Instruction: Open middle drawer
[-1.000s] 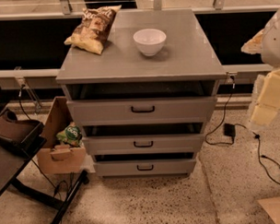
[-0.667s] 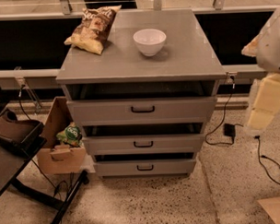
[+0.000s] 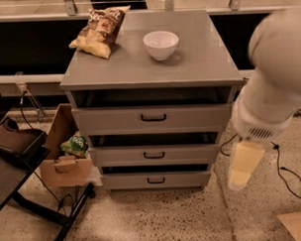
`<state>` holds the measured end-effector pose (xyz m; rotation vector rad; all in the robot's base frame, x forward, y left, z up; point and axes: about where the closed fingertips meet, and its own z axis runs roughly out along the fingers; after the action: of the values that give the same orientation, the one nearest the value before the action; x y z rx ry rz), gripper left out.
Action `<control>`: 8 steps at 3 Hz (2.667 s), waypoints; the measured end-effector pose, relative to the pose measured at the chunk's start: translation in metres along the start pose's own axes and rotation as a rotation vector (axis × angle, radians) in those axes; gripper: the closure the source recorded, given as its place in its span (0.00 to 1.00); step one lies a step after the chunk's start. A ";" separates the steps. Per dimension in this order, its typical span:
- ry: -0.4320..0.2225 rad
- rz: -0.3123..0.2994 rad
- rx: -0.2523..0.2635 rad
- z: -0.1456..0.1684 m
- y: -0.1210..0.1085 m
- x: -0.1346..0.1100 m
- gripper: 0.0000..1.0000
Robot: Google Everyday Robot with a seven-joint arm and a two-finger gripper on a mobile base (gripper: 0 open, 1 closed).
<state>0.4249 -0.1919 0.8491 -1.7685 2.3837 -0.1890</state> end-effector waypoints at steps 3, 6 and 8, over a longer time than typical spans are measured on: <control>-0.021 0.067 -0.083 0.241 0.019 -0.014 0.00; -0.034 0.057 -0.093 0.334 -0.001 -0.036 0.00; -0.009 -0.007 -0.007 0.400 -0.058 -0.041 0.00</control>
Offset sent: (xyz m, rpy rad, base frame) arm 0.0329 0.0286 -0.2706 0.0479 0.0946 -0.0328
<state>0.5747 -0.1703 0.4721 -1.7772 2.3751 -0.1725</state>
